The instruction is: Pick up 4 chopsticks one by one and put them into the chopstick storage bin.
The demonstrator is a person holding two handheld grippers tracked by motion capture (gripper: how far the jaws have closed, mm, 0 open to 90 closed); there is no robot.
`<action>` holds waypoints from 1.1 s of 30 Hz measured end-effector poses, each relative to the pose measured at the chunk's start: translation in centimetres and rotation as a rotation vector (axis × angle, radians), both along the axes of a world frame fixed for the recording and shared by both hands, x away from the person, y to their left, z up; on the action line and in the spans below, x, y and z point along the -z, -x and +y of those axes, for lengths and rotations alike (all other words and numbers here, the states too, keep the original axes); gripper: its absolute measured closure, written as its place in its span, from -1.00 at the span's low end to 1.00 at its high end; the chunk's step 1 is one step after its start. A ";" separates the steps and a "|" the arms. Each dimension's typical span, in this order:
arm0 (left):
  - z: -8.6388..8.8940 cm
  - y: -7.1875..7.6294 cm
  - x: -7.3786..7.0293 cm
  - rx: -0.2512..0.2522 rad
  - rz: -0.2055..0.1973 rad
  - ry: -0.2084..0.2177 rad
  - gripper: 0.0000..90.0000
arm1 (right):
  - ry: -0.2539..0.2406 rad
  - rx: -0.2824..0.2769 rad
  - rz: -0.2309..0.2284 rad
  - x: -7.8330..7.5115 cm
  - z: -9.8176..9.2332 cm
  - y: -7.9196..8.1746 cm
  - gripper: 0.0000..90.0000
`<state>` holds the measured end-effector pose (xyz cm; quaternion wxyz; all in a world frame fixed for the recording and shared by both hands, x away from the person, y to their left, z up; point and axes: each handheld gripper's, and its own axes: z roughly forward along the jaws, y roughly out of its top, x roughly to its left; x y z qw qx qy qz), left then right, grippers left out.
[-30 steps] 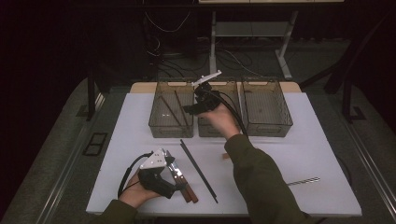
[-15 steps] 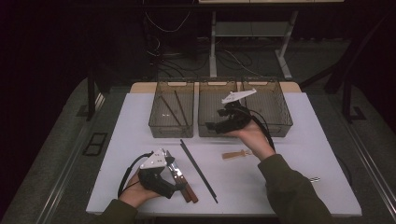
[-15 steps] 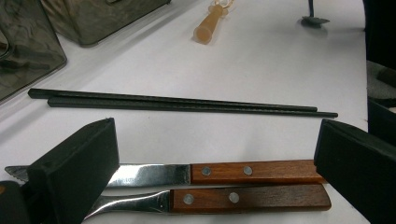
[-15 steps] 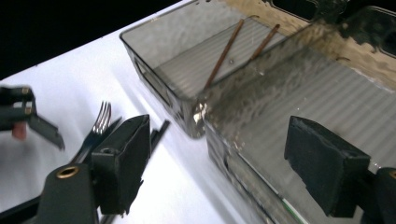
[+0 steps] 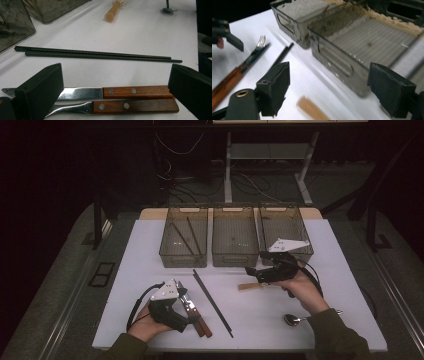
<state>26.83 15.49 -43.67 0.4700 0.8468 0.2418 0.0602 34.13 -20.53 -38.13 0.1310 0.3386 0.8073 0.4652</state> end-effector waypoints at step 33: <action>-2.9 0.7 -0.5 0.149 -0.013 -0.013 0.17 | 0.017 0.064 0.019 5.7 -7.7 8.6 -0.58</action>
